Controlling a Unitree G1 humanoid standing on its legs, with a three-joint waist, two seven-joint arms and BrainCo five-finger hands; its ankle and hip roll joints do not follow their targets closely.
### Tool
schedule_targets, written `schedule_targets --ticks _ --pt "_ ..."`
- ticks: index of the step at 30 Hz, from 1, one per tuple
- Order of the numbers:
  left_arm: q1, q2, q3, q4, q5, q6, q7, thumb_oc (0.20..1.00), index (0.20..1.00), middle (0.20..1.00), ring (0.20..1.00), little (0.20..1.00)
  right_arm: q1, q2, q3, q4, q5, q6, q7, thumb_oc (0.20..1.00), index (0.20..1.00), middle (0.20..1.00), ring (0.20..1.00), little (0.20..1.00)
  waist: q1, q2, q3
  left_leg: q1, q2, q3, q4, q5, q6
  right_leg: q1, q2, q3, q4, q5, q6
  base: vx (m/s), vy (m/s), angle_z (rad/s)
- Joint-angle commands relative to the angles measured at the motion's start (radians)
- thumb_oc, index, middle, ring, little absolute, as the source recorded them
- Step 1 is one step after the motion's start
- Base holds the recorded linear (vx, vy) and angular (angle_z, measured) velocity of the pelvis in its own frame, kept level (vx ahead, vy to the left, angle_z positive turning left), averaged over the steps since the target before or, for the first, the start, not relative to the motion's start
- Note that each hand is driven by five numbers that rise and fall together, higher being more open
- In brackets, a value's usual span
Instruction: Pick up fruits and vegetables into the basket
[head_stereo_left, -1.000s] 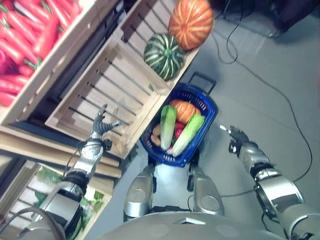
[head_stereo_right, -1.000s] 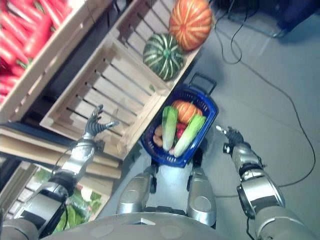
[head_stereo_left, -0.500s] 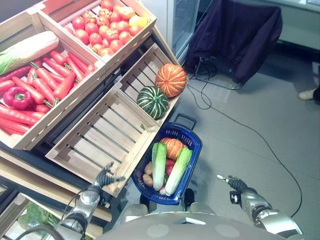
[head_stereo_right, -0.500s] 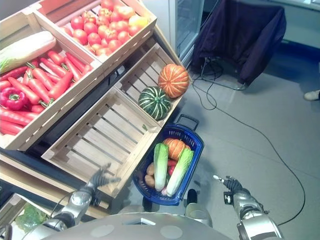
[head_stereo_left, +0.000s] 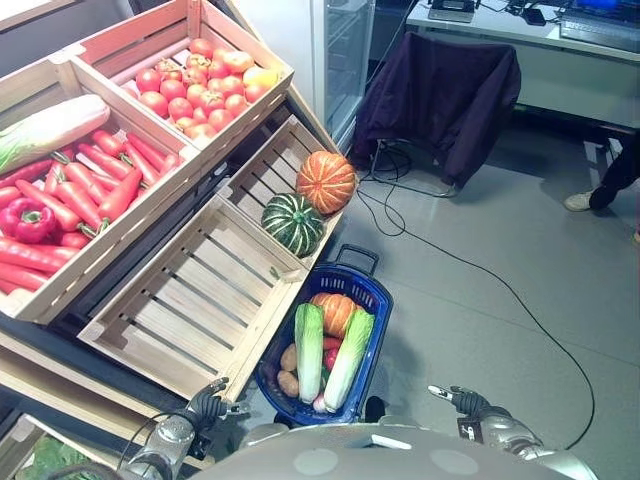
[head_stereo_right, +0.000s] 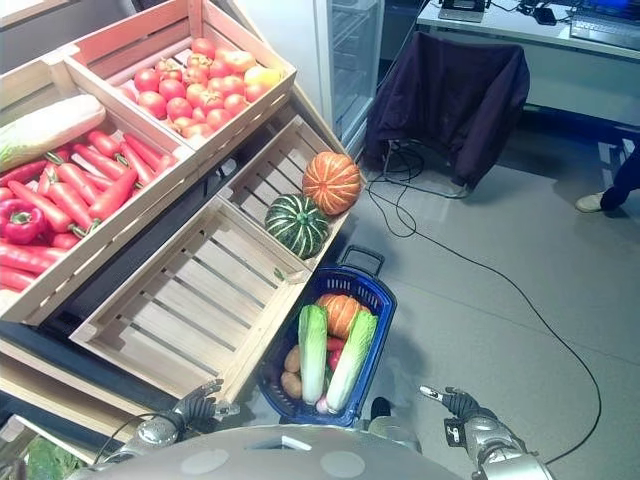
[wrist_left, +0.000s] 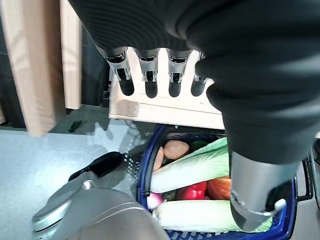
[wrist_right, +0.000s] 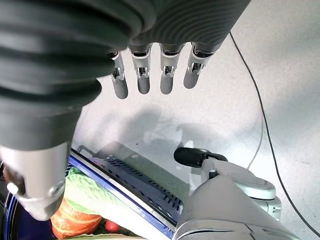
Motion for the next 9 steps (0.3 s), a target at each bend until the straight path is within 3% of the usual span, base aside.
schedule_targets --ticks 1,9 --pt "-0.069 -0.019 0.035 0.066 -0.012 -0.008 0.004 1.0 1.0 1.0 1.0 1.0 -0.064 0.011 0.011 0.048 -0.019 -0.012 0.002 1.0 1.0 1.0 1.0 1.0 -0.008 -0.011 0.021 -0.008 -0.025 -0.008 0.022 -0.088 0.014 0.054 -0.018 -0.007 0.067 -0.111 0.062 0.0 -0.008 -0.04" --pt "-0.076 -0.023 0.028 0.065 -0.015 -0.001 0.007 1.0 1.0 1.0 1.0 1.0 -0.066 0.014 0.017 0.063 -0.021 -0.003 0.009 1.0 1.0 1.0 1.0 1.0 -0.008 -0.007 0.013 -0.003 -0.022 -0.016 0.016 -0.09 0.011 0.061 -0.021 -0.009 0.06 -0.112 0.063 0.0 -0.002 -0.02"
